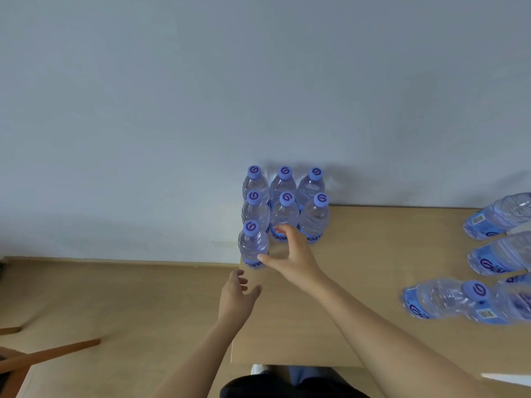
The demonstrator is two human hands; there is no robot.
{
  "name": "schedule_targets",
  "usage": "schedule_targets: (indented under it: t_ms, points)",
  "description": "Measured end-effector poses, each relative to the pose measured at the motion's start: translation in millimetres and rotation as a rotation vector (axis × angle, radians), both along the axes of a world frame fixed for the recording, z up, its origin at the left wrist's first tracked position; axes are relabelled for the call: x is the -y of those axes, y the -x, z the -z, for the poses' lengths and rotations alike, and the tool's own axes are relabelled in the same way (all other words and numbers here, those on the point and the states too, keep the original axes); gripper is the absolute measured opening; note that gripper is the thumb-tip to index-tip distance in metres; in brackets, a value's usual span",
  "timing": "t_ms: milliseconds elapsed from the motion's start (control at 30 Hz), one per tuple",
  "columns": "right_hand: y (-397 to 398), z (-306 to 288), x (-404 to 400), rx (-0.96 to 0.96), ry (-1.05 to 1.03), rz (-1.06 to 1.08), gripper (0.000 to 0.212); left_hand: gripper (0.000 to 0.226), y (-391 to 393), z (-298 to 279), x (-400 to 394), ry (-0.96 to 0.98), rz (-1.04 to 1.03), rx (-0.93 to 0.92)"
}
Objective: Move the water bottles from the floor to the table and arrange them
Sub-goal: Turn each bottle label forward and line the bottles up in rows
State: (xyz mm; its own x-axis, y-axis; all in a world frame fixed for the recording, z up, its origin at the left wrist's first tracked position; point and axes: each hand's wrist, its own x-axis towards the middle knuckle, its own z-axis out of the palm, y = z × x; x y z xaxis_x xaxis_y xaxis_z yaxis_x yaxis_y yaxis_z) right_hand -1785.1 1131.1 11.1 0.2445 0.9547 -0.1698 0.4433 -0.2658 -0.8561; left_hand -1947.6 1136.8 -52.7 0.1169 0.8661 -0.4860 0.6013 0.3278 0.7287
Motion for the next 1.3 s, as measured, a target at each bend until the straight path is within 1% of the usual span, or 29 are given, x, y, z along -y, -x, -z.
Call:
schedule_targets:
  t_ms: [133,200,300,400,567,767,833,900,967,1033,1100,1200,1300]
  points:
    - [-11,-2,23,-0.041,-0.044,0.128,0.059,0.047,-24,-10,22,0.079,0.101,0.050]
    - [-21,-9,38,-0.035,-0.057,0.183,0.058,0.045,-42,-15,30,0.089,0.168,0.099]
    - [-44,-20,65,-0.004,-0.089,0.255,0.057,0.045,-73,-23,40,0.068,0.260,0.123]
    - [-72,-32,89,0.055,-0.135,0.327,0.054,0.047,-103,-33,53,0.022,0.341,0.142]
    - [-122,-54,127,0.080,-0.217,0.425,0.050,0.051,-156,-43,81,-0.034,0.463,0.154]
    - [-188,-76,172,0.134,-0.242,0.421,0.050,0.066,-228,-52,122,-0.020,0.578,0.162]
    - [-209,-77,185,0.114,-0.207,0.413,0.052,0.072,-247,-53,132,-0.011,0.580,0.157]
    - [-225,-72,198,0.078,-0.128,0.381,0.059,0.076,-260,-52,139,-0.001,0.561,0.140]
    - [-237,-63,211,0.022,-0.025,0.329,0.070,0.077,-268,-48,145,0.000,0.533,0.125]
    - [-244,-48,221,-0.033,0.045,0.287,0.075,0.074,-273,-43,150,0.008,0.498,0.121]
    - [-248,-32,228,-0.075,0.072,0.265,0.072,0.073,-275,-40,155,0.030,0.465,0.114]
    - [-250,-11,233,-0.139,0.051,0.255,0.060,0.075,-275,-37,162,0.040,0.431,0.102]
    - [-253,0,230,-0.159,0.044,0.264,0.062,0.075,-275,-35,165,0.044,0.412,0.092]
